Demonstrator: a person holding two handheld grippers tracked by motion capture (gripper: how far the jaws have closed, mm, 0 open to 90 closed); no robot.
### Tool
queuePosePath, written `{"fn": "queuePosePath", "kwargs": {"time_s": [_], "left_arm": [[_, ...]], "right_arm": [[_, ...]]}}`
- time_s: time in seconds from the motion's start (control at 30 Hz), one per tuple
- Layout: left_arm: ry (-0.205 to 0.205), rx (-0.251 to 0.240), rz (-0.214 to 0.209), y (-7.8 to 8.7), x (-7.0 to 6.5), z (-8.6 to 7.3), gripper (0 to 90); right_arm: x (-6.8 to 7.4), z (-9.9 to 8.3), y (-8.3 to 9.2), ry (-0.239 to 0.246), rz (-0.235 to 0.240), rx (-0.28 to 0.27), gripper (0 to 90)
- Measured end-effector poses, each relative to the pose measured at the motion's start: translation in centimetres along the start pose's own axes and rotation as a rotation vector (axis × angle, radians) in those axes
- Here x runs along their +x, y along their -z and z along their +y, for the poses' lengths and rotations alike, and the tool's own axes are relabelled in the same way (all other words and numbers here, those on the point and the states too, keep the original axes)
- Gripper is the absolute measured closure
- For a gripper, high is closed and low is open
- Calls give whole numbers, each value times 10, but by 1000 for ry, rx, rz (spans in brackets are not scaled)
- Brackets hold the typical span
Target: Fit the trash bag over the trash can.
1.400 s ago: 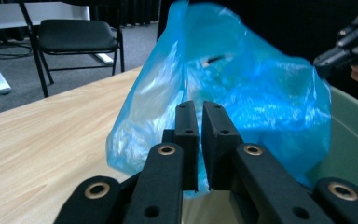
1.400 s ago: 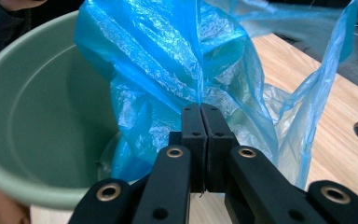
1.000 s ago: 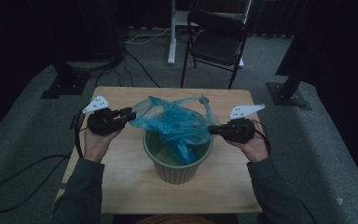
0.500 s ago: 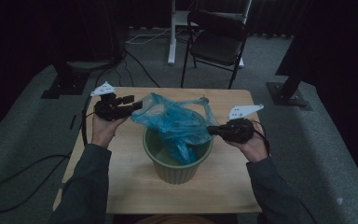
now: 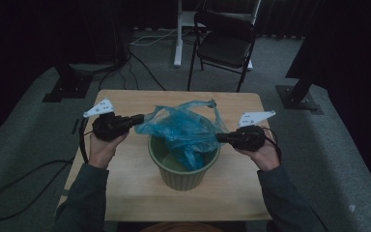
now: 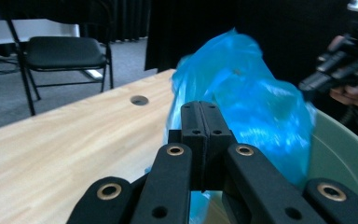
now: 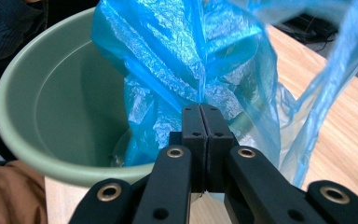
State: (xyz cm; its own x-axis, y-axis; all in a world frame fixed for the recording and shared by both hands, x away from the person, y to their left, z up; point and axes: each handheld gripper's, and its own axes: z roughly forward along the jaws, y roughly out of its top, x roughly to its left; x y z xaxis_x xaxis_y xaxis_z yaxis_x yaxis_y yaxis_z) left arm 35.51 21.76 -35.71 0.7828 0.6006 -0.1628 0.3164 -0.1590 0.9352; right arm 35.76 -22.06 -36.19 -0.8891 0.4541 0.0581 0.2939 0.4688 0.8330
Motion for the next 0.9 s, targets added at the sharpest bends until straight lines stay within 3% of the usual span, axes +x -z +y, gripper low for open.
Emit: {"fn": "queuePosePath", "kwargs": {"time_s": [0.3,0.5,0.57,0.9], "left_arm": [[29,33,-39,10,-7,-31,900],[23,77,-69,8,-15,-45,900],[20,100,-89,6,-21,-52,900],[20,158,-116,-3,-28,-70,900]], "right_arm": [[2,-11,9,-19,24,-3,895],[5,-17,11,-23,40,9,895],[6,-20,12,-25,67,14,894],[11,-26,12,-9,122,28,896]]}}
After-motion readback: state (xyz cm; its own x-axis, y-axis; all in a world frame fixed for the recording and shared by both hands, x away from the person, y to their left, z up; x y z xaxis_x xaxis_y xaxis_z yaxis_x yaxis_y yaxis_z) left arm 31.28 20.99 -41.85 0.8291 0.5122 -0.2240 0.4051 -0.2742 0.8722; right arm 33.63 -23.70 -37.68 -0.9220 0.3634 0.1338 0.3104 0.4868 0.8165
